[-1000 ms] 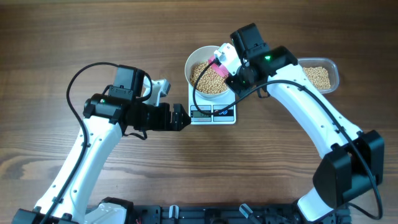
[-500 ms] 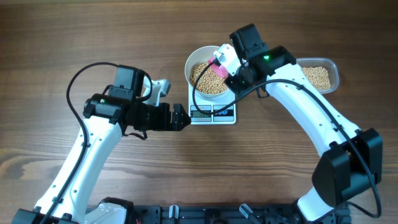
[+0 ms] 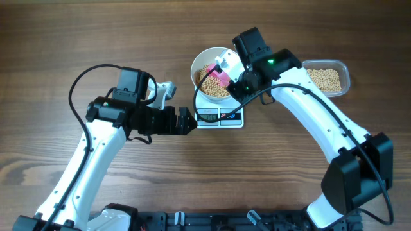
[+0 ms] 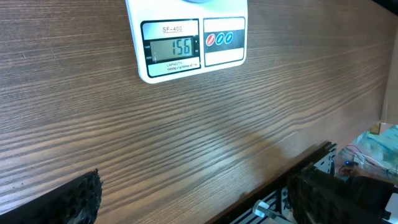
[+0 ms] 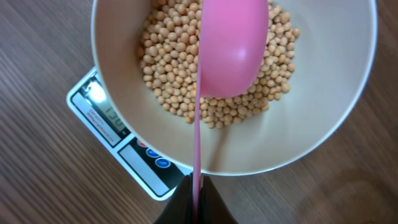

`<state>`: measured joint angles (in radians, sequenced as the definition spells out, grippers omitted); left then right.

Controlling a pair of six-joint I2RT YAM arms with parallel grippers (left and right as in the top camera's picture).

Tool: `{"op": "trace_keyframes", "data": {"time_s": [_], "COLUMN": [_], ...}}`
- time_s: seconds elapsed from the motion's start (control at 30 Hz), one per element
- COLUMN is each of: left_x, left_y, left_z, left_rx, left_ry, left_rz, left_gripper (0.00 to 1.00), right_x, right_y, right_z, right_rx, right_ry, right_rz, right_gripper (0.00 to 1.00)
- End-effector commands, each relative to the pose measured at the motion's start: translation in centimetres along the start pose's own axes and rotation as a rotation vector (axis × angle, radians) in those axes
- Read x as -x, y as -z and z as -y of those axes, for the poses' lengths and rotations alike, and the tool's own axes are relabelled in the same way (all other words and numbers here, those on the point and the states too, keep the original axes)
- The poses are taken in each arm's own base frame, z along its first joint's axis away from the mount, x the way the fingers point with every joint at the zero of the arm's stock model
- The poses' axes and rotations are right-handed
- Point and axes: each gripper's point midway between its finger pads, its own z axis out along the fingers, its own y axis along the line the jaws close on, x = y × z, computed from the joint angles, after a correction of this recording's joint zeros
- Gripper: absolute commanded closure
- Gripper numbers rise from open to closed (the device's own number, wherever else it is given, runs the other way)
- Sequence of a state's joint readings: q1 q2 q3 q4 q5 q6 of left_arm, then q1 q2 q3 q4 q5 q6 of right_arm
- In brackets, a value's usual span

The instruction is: Scoop item into bowl and weigh 150g on scale

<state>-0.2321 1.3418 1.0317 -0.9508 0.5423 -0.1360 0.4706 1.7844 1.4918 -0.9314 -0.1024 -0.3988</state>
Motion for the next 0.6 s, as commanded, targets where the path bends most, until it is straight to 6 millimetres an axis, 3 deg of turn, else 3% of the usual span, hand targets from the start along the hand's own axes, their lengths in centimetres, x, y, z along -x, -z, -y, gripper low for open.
{"op": "trace_keyframes", "data": {"time_s": [0.0, 0.57], "left_x": [0.0, 0.0], "left_y": [0.0, 0.0], "left_z": [-0.2, -0.2], "left_rx": [0.010, 0.010], "left_ry": [0.002, 0.002], "left_rz": [0.001, 0.001], "left_gripper": [0.00, 0.00], "right_x": [-0.3, -0.2], "right_y": [-1.1, -0.9], "right_z": [-1.6, -2.8], "right_rx": [0.091, 0.161], "right_ry": [-0.021, -0.109], "right_rz": [-0.013, -0.008], "right_gripper": [0.96, 0.96]}}
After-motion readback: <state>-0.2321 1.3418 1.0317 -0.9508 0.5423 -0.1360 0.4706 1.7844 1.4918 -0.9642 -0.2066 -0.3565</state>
